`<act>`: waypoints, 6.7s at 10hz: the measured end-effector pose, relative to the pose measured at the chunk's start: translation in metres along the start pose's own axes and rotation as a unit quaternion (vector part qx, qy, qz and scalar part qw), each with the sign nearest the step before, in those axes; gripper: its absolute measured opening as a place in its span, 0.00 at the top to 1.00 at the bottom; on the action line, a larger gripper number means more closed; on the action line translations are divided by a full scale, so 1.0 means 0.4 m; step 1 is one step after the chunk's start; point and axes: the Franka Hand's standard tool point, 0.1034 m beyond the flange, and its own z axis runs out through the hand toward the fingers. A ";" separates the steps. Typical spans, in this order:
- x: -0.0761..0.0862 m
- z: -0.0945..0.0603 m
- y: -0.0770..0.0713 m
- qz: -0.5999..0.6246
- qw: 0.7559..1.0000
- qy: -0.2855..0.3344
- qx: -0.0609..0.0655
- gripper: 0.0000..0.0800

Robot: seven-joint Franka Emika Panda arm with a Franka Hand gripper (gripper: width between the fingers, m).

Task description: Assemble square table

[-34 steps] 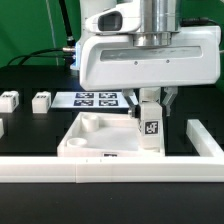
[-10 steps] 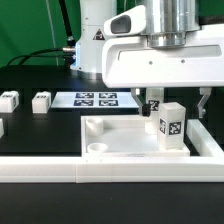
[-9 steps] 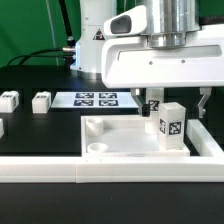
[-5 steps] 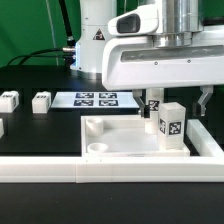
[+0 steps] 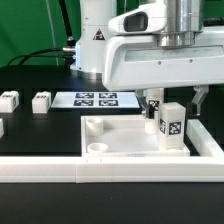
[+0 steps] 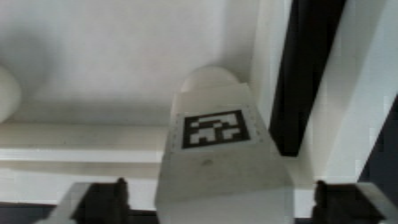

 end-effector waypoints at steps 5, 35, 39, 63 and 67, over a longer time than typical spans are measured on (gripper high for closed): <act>0.000 0.000 0.000 0.026 1.000 0.000 0.000 0.64; 0.000 0.004 -0.090 0.022 1.000 0.014 -0.003 0.19; 0.000 0.004 -0.081 -0.070 0.997 0.013 -0.009 0.19; -0.010 0.005 -0.068 0.645 0.764 0.007 0.000 0.63; -0.011 0.006 -0.075 0.524 0.852 0.007 -0.001 0.21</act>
Offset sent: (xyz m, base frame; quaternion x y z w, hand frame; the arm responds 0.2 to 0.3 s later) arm 0.0000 0.0000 0.0000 0.0000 0.0000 0.0650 0.9979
